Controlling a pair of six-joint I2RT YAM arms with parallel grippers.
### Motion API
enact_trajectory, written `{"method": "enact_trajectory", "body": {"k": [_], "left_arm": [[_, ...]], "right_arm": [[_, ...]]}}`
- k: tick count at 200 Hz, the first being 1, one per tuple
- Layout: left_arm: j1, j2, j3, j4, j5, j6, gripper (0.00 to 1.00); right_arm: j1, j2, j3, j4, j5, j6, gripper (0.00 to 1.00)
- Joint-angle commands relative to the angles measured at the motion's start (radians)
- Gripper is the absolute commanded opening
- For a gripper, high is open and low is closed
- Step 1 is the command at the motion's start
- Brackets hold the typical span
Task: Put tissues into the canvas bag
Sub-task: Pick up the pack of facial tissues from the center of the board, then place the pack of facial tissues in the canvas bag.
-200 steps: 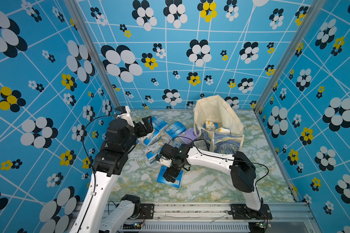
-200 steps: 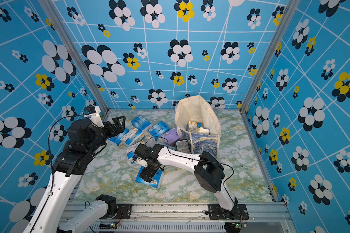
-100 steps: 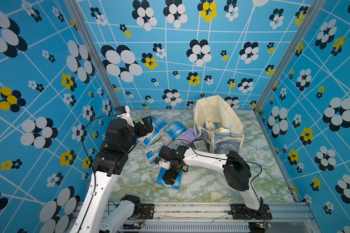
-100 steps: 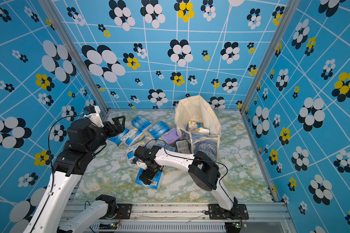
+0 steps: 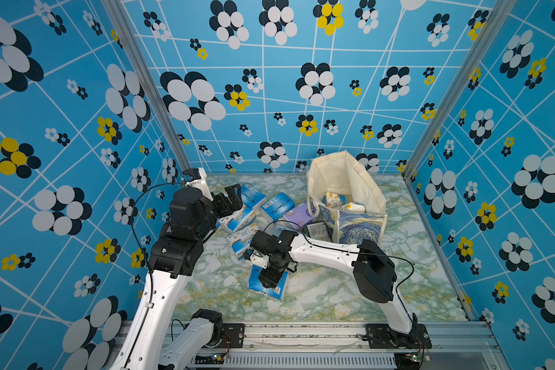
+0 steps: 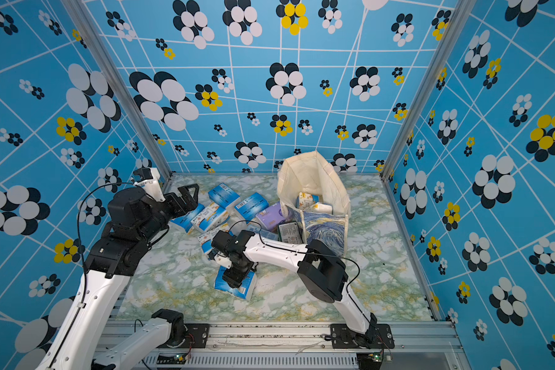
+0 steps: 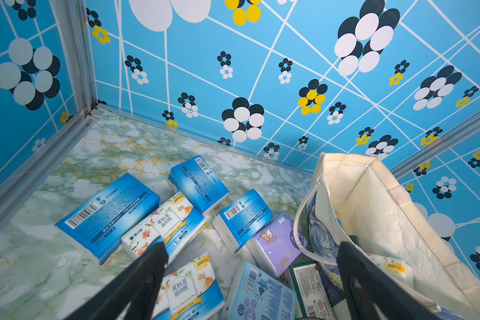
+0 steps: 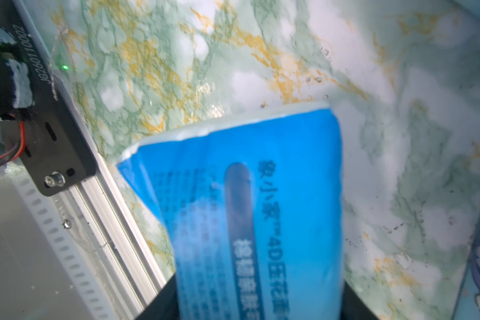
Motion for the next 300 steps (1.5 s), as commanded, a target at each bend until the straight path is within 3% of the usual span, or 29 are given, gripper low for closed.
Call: {"method": "enact_trajectory", "body": {"k": [1,59,116,167,199,236,263,292,300], "left_arm": [[0.011,0.004,-0.007,0.007,0.008,0.012,0.99],[0.01,0.01,-0.008,-0.018,0.002,0.036,0.99],[0.01,0.043,0.0,-0.042,0.016,0.055,0.99],[0.006,0.12,0.029,-0.065,0.096,0.056,0.99],[-0.028,0.208,0.055,-0.086,0.158,0.054,0.99],[-0.135,0.35,0.153,-0.143,0.13,0.107,0.99],[-0.186,0.44,0.227,-0.174,0.107,0.138,0.99],[-0.237,0.485,0.25,-0.179,0.004,0.144,0.99],[-0.246,0.495,0.251,-0.169,0.028,0.169,0.99]], "right_arm": [[-0.008,-0.088,-0.005,-0.005,0.039,0.013,0.55],[-0.078,-0.309,-0.004,0.083,0.088,0.055,0.36],[-0.176,-0.483,0.122,0.13,0.411,0.03,0.36],[-0.294,-0.502,0.271,0.127,0.718,-0.029,0.38],[-0.438,-0.498,0.283,0.095,0.776,0.004,0.38],[-0.572,-0.502,0.218,0.016,0.787,0.056,0.38],[-0.615,-0.523,0.129,-0.026,0.729,0.102,0.38],[-0.632,-0.534,0.044,-0.058,0.686,0.134,0.38],[-0.636,-0.534,0.029,-0.068,0.678,0.142,0.39]]}}
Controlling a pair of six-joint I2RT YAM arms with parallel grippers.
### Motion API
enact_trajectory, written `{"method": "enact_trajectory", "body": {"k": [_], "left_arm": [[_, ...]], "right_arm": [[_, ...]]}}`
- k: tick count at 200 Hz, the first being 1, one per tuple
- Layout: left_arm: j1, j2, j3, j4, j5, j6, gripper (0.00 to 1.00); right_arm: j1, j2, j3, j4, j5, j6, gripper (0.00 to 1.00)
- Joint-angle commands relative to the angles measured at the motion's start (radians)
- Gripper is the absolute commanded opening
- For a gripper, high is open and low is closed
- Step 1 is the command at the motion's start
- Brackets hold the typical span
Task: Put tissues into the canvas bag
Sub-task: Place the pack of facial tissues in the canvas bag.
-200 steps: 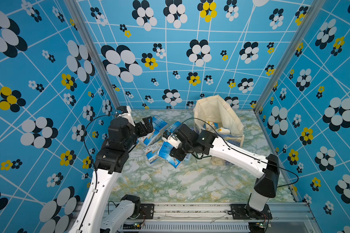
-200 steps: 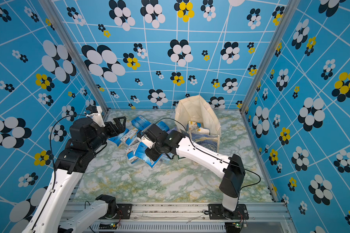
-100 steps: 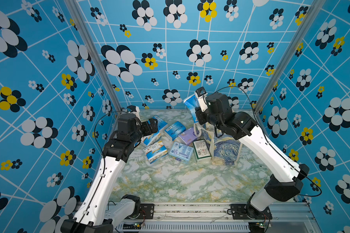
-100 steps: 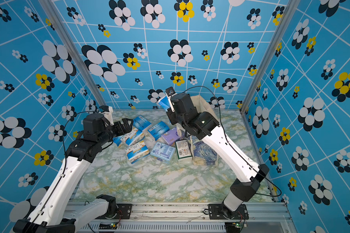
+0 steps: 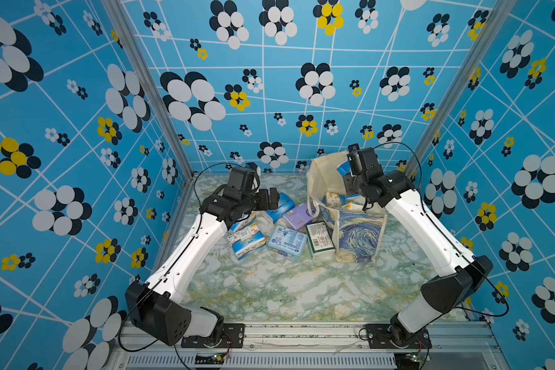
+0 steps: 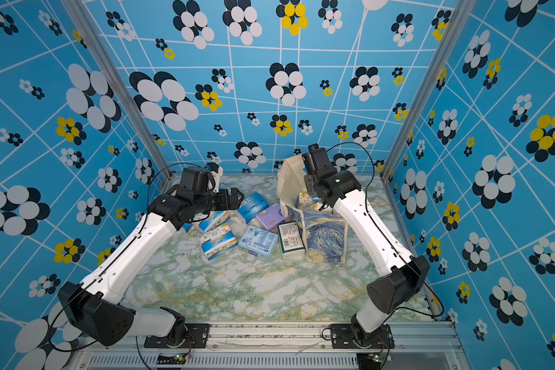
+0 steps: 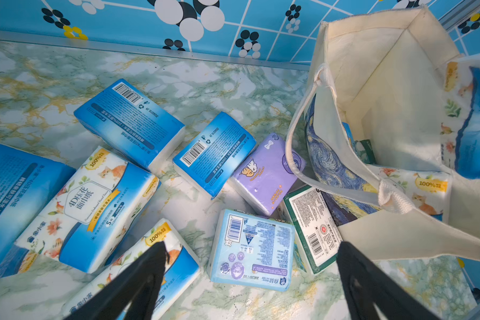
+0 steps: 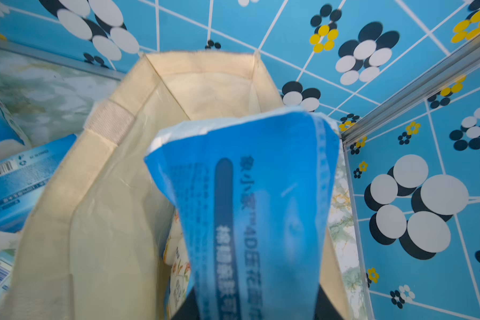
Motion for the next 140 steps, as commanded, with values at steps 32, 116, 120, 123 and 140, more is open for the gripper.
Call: {"method": "enact_trajectory", "body": {"k": [32,116,120,123,140], "left_arm": [[-0.042,0.094,0.111,-0.117,-0.087,0.063,0.99],[0.037,0.084,0.05,-0.129,-0.021,0.049,0.99],[0.048,0.082,0.042,-0.126,-0.008,0.044,0.99],[0.055,0.081,0.036,-0.122,0.004,0.041,0.99],[0.082,0.071,0.001,-0.096,0.056,0.022,0.99]], "right_arm": [[-0.028,-0.038,-0.074,-0.065,-0.074,0.076,0.4],[-0.116,-0.013,-0.071,-0.072,-0.163,0.094,0.56],[-0.121,-0.011,-0.071,-0.07,-0.169,0.095,0.56],[-0.125,-0.01,-0.071,-0.068,-0.174,0.095,0.56],[-0.139,-0.003,-0.071,-0.061,-0.183,0.096,0.56]]}}
